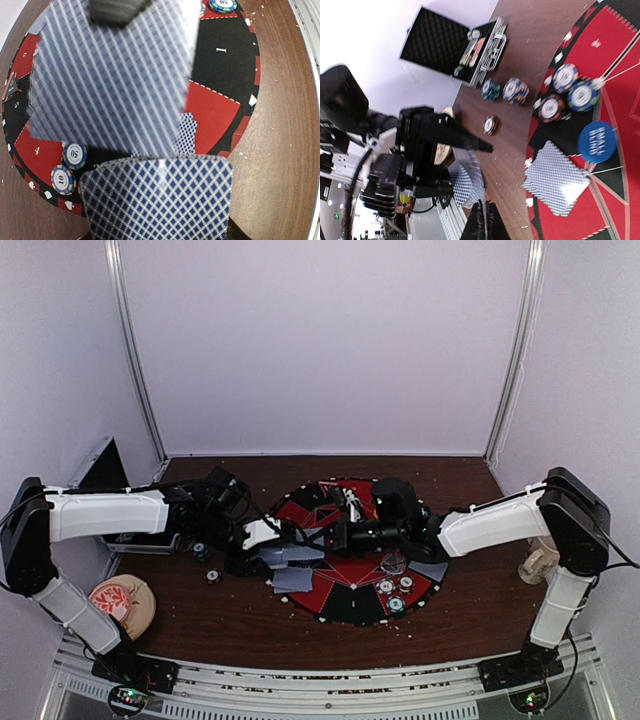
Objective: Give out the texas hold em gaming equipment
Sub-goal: Pick up the poker card from the face-down deck piles, then distribute the poker card in the big blind area.
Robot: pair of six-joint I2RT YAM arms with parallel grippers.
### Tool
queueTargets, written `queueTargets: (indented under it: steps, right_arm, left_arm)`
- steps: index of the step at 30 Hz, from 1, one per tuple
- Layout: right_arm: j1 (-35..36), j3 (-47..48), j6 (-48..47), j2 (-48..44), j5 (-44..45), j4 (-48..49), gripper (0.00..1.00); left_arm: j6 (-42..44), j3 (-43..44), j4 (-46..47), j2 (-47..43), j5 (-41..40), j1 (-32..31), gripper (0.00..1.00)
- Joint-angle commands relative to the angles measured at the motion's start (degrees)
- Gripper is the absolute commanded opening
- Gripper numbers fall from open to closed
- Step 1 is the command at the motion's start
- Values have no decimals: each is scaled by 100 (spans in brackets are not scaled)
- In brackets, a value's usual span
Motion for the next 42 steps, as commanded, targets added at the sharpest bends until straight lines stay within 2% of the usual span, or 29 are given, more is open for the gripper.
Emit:
queueTargets:
  steps: [1, 9, 18, 26, 42]
  right_arm:
    - [-420, -287, 22, -476, 120, 17, 0]
    - [-1549, -325, -173, -648, 136, -310, 0]
    - [-2431, 860, -523, 483, 127, -963, 0]
    - [-3000, 1941, -554, 1581, 62, -1269, 0]
    - [-3643, 3064, -391, 2832, -103, -1386, 0]
  left_arm:
    - [-4, 88, 145, -41, 85, -43, 53]
    - [-8, 46, 173, -63, 145, -36, 53]
    - [-30, -15, 182, -125, 163, -36, 53]
    - [-30, -66, 209, -181, 154, -37, 53]
    - [-19, -63, 267, -94, 111, -39, 53]
